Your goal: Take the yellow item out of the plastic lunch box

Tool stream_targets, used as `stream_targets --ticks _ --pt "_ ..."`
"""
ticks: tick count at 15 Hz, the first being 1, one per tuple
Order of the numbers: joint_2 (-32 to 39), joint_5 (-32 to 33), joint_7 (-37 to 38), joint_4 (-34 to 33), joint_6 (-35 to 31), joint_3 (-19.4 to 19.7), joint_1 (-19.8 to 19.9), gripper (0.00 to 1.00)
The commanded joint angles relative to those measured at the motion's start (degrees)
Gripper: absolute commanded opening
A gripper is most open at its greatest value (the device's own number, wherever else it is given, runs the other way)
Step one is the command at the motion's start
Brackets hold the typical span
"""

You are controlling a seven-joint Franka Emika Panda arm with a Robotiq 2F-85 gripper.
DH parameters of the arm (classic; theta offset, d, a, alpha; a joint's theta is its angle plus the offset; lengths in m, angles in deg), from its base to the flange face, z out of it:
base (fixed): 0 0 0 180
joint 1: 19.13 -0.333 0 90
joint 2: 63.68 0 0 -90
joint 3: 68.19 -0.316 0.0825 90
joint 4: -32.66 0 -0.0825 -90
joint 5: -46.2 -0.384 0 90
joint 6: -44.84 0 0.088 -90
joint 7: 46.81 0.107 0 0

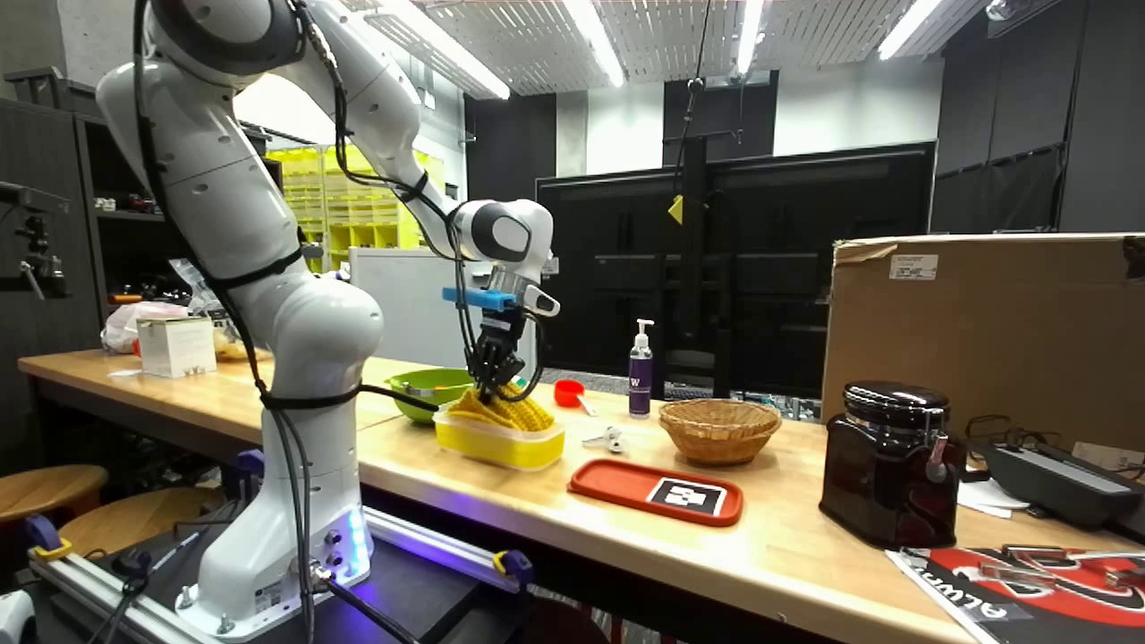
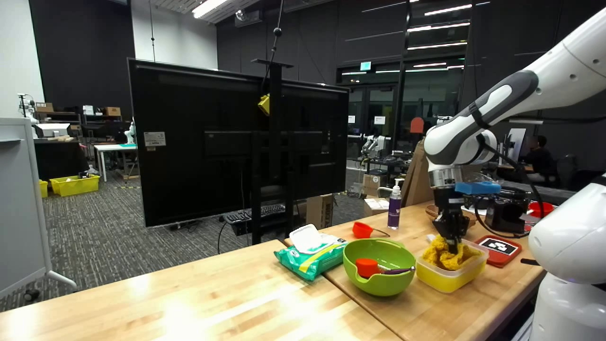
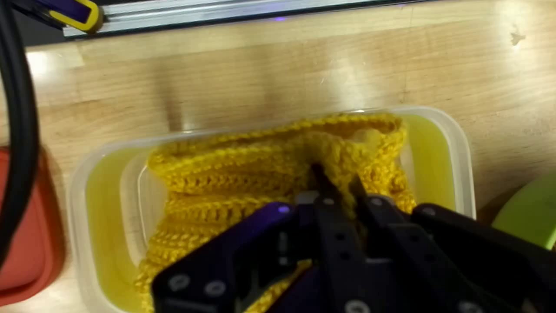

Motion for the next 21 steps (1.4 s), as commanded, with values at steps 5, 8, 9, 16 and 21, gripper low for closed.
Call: stream_targets --ticks 5,8,9,16,21 --pt "-12.12 3.24 4.59 0.10 7.44 -3.81 0.98 0.02" --pt "-15.26 4.41 5.99 -1.52 10.46 -5.22 0.70 0.02" --pt "-16.08 4.73 6.57 -2.26 11.45 -5.78 0.52 0.02" --pt "-17.21 6.71 10.89 -10.88 17.10 -10.67 -1.15 0.02" --pt "-13.70 7.08 13.63 -16.13 16.22 -13.43 -2.89 0.02"
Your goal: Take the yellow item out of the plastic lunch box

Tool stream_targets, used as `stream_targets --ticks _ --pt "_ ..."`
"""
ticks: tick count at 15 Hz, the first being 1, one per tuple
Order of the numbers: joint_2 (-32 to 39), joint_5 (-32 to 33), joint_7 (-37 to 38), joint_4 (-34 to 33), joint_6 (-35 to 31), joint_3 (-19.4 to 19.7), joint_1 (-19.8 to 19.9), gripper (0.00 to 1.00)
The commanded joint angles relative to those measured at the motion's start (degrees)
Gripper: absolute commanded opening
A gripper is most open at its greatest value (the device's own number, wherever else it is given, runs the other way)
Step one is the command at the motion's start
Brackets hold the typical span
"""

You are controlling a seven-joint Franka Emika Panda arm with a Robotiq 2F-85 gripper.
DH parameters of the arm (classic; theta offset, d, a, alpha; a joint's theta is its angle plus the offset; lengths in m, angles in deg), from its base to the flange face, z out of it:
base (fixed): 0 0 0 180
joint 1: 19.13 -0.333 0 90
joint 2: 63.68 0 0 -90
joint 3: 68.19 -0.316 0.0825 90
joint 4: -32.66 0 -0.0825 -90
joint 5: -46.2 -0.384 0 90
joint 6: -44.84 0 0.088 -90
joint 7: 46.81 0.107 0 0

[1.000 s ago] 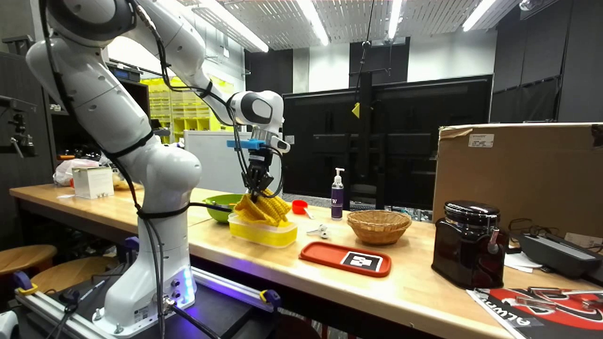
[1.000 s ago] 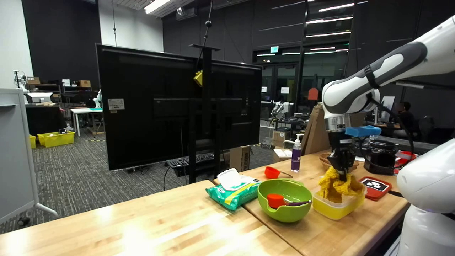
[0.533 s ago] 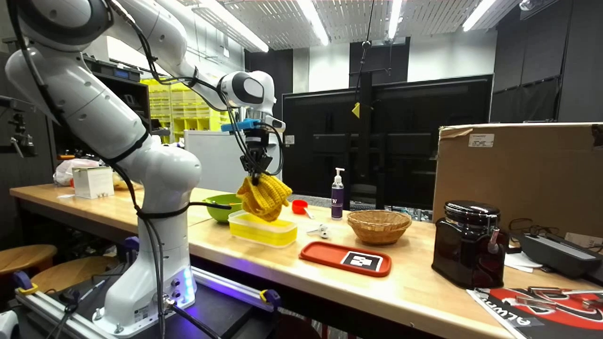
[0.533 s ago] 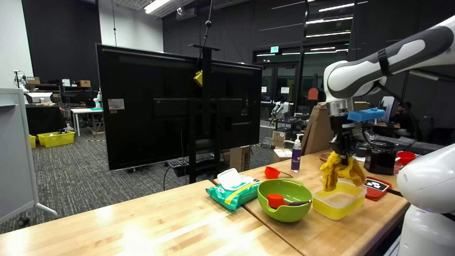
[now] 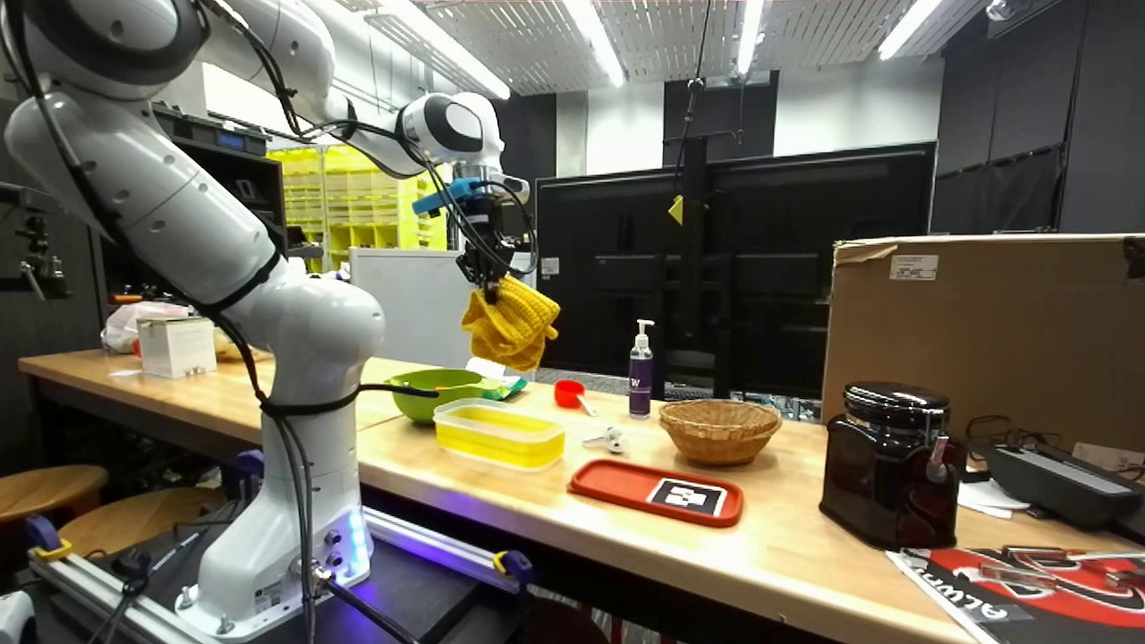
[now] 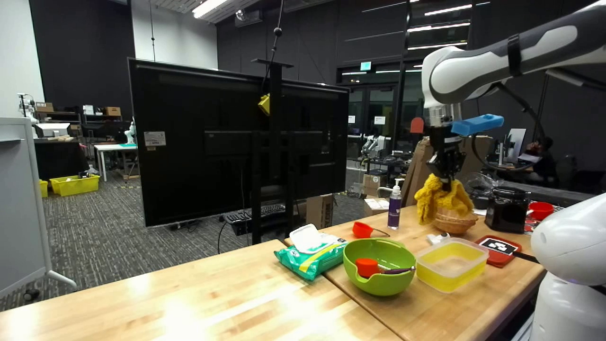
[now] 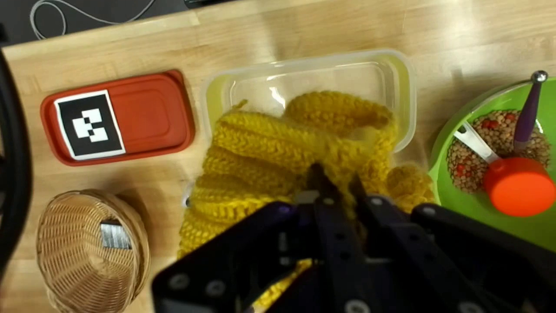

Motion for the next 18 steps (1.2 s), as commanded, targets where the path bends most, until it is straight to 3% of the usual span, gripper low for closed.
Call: stream_targets --ticks 1,9,18 --pt "4.21 1.80 2.53 -4.44 -0.18 -1.42 -1.56 0.02" --pt "15.17 5.45 1.15 -7.84 -7.92 0.57 -1.85 0.02" --pt "26.99 4.40 -3.48 -9.66 -15.22 4.64 -1.75 0.02"
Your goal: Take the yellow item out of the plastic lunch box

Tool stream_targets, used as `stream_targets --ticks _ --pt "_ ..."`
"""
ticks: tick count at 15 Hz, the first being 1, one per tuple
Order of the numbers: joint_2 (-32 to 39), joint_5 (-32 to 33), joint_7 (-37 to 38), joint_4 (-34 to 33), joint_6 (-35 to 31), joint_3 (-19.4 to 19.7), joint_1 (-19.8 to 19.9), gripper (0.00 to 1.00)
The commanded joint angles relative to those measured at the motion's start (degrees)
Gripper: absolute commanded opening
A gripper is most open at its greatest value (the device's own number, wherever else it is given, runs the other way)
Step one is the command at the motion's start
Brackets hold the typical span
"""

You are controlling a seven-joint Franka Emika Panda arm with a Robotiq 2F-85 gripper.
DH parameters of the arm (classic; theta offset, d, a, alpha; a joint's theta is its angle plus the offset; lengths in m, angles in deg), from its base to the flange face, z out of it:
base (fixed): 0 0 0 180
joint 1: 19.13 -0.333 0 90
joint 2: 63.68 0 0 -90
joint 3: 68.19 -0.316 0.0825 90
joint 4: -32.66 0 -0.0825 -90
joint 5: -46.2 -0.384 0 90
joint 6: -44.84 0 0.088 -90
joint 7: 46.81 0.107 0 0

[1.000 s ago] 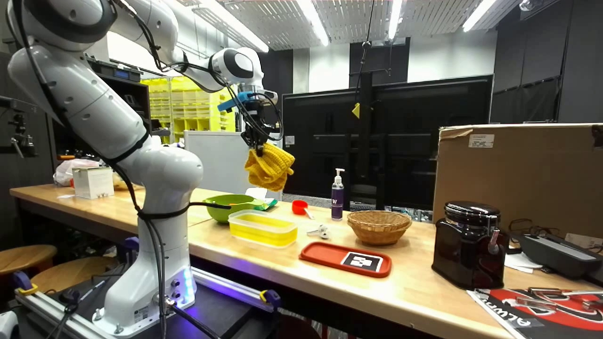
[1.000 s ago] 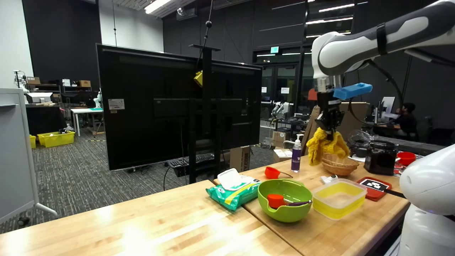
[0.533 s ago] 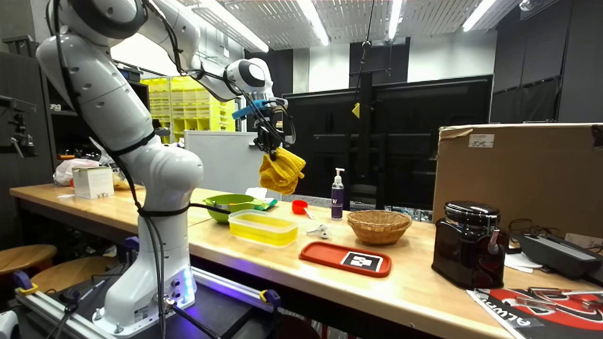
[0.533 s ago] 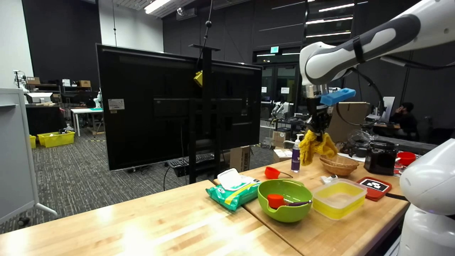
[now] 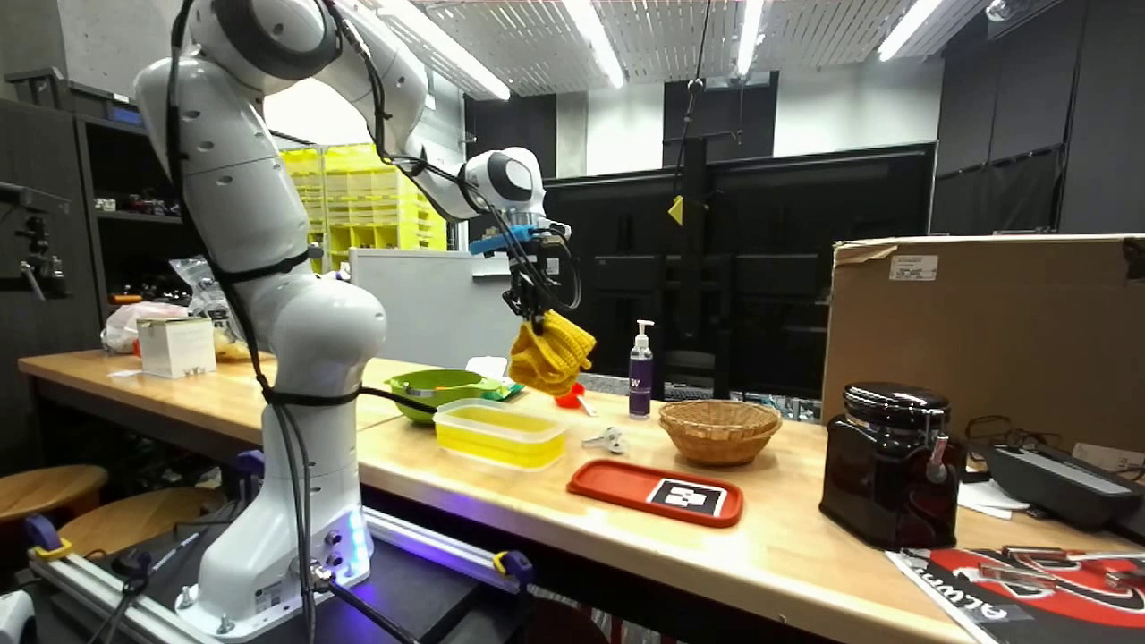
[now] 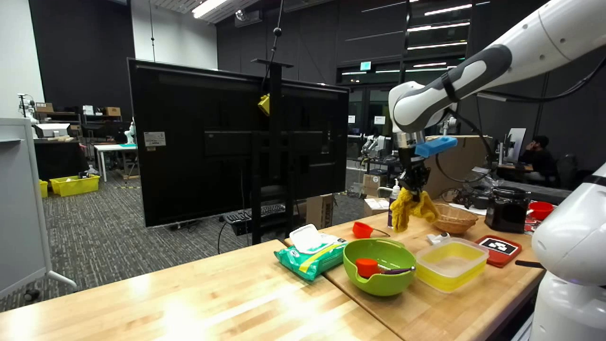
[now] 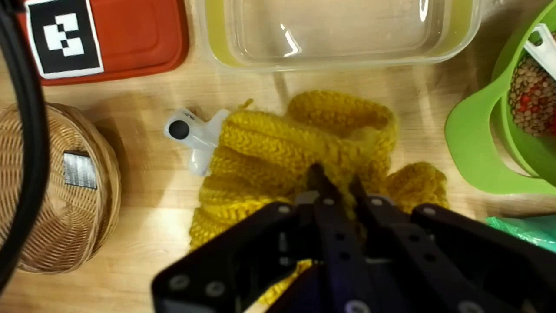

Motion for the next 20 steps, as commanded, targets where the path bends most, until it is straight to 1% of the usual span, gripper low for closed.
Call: stream_targets --ticks 1,11,19,20 --pt "4.11 -0.13 -3.30 -1.55 -1.84 2.12 -0.41 0.02" --pt "9.95 -2.81 -11.32 2.14 -5.79 6.46 0.13 0.02" --pt "12.58 -4.97 -13.32 5.17 -6.49 7.64 0.57 0.02" --pt "12.65 -4.98 -13.28 5.36 -6.38 7.61 0.57 0.19"
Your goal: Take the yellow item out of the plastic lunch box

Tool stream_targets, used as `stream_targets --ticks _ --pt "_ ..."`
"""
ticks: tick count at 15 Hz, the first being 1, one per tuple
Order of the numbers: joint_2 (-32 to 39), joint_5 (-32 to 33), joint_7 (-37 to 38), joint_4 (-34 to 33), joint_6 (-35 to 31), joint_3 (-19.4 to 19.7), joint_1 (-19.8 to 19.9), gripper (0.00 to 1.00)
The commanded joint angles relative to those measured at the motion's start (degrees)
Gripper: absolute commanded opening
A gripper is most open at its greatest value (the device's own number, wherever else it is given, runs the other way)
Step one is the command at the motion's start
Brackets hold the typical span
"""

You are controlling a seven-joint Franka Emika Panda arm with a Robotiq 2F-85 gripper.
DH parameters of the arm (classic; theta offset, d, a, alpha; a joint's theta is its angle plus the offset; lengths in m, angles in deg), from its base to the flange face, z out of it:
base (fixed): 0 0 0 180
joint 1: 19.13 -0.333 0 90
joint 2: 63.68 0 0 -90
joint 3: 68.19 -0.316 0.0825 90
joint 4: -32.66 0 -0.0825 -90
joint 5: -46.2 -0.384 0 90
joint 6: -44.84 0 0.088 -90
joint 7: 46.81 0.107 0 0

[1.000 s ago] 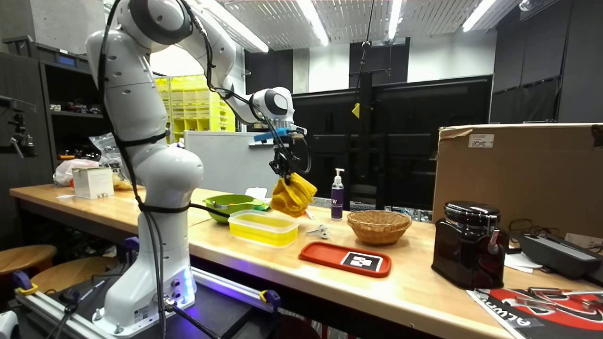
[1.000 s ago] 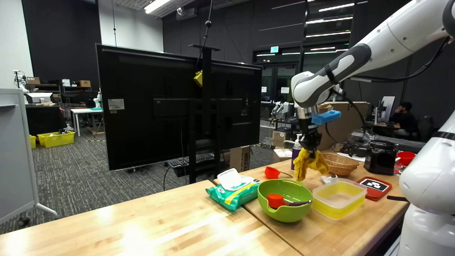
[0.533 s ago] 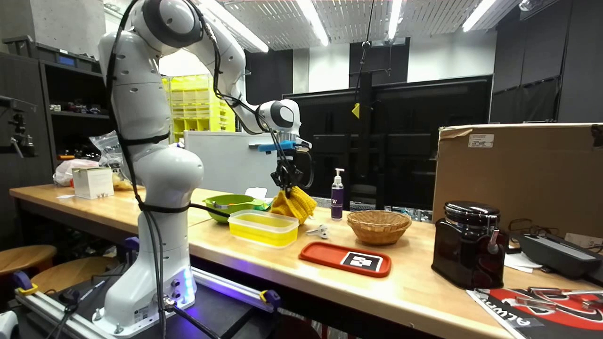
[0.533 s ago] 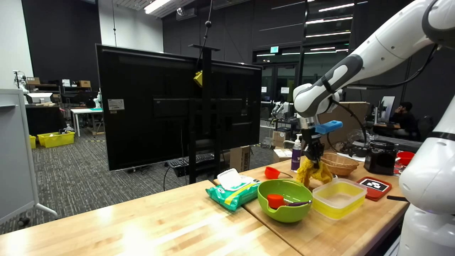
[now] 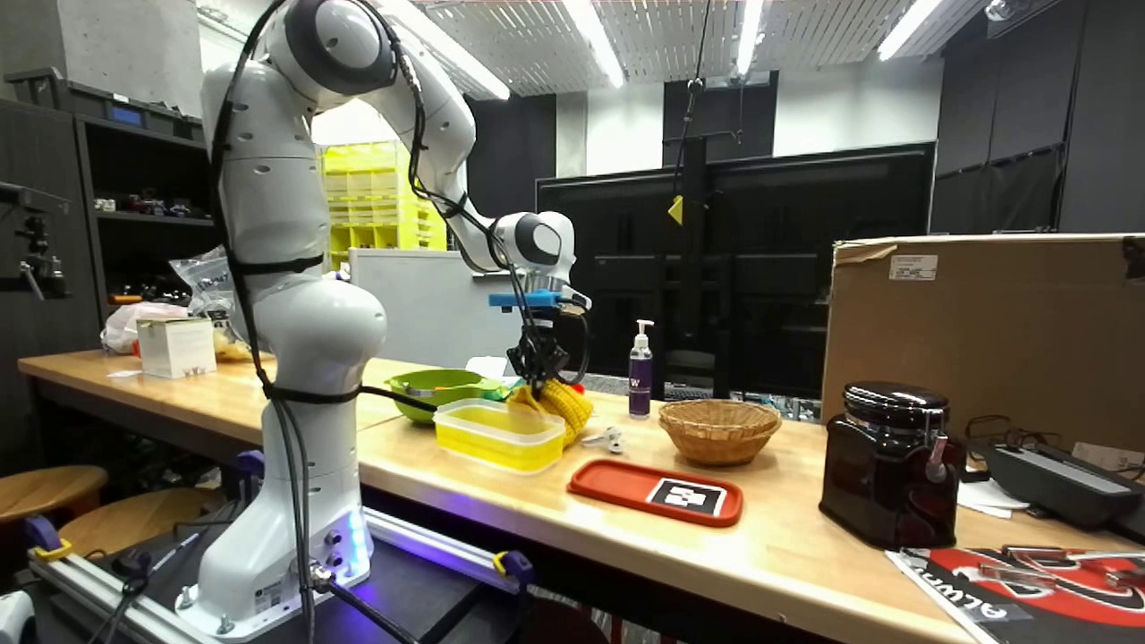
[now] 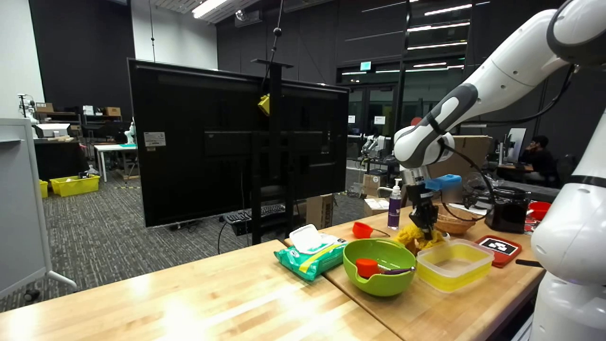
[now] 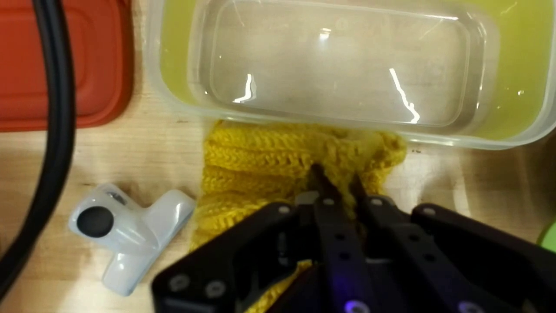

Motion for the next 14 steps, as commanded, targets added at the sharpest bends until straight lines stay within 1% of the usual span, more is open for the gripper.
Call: stream_targets --ticks 1,4,5,10,11,13,14 --pt "0.05 -0.94 -1.07 1.03 -0.45 0.11 0.25 0.33" --pt "-0.70 -0.38 -0.26 1.66 -0.05 -0.21 0.18 0.49" --pt "-1.33 -0.16 0.05 2.02 0.25 -0.33 0.17 0.57" --pt "-4.62 1.24 2.45 3.58 1.42 -1.15 0.18 0.89" --pt "-5.85 1.59 3.27 4.17 1.86 -1.42 0.19 0.97" --pt "-8.31 1.98 4.76 5.28 2.79 -1.93 0.21 1.00" --pt "-9.36 2.04 5.36 5.69 3.21 -2.21 0.18 1.00"
